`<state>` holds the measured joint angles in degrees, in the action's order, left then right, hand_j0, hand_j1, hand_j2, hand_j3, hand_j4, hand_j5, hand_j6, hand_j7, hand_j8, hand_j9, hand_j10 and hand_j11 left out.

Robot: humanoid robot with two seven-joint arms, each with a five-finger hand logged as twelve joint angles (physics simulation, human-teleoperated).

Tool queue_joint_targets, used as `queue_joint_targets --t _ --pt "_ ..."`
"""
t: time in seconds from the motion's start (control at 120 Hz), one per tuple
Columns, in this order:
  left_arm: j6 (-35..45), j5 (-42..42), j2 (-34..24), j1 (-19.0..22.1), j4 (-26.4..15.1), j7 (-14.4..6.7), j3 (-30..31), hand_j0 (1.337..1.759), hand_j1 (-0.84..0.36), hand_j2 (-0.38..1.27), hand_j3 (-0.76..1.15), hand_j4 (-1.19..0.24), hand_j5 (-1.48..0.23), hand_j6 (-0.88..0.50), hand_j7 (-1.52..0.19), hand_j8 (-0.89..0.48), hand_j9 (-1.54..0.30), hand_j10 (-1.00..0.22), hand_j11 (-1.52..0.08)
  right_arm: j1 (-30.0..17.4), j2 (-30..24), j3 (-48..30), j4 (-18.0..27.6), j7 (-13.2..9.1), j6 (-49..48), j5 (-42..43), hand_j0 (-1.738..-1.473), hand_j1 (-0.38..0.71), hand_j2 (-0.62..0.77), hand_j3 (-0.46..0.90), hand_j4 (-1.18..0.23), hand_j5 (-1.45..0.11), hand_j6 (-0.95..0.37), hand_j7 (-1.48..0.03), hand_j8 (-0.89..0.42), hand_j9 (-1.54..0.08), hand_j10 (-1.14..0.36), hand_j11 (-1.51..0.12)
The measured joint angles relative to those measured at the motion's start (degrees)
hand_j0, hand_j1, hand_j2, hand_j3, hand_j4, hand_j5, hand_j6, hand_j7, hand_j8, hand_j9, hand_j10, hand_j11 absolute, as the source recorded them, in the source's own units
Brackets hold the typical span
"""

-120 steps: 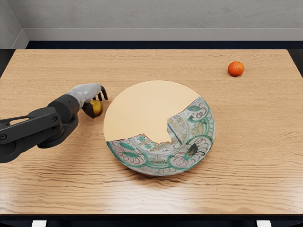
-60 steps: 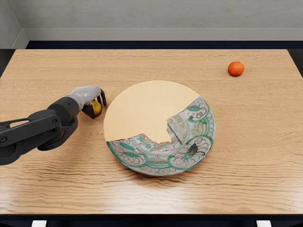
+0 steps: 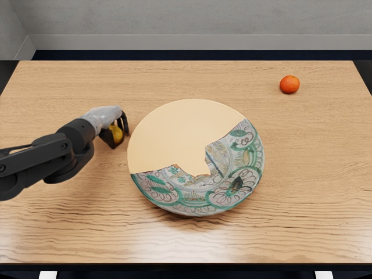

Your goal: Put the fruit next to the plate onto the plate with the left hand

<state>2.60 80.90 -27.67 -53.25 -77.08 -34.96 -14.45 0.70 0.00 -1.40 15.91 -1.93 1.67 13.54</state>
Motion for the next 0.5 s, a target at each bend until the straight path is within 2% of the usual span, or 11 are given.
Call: queue_joint_targets --t 0.225,0.35,0.5 --pt "-0.5 -14.1 -4.2 -6.7 0.3 0.0 -1.0 1.655 -0.33 0.46 0.00 -0.68 -0.85 -0.51 -0.86 -0.48 -0.87 -0.65 -0.88 0.0 0.0 0.0 0.0 0.0 0.0 0.0 -1.658 -0.35 0.00 0.00 0.00 0.00 0.00 0.00 0.00 0.00 0.00 0.00" --pt "-2.3 -23.0 -5.3 -10.6 0.4 0.0 -1.1 1.656 -0.33 0.45 0.00 -0.66 -0.87 -0.50 -0.87 -0.47 -0.87 -0.65 -0.87 0.0 0.0 0.0 0.0 0.0 0.0 0.0 -1.658 -0.35 0.00 0.00 0.00 0.00 0.00 0.00 0.00 0.00 0.00 0.00" --pt "-8.5 -32.3 -7.9 -15.0 0.5 0.0 -1.2 1.657 -0.33 0.46 0.00 -0.66 -0.88 -0.51 -0.87 -0.47 -0.87 -0.65 -0.87 0.0 0.0 0.0 0.0 0.0 0.0 0.0 -1.658 -0.35 0.00 0.00 0.00 0.00 0.00 0.00 0.00 0.00 0.00 0.00"
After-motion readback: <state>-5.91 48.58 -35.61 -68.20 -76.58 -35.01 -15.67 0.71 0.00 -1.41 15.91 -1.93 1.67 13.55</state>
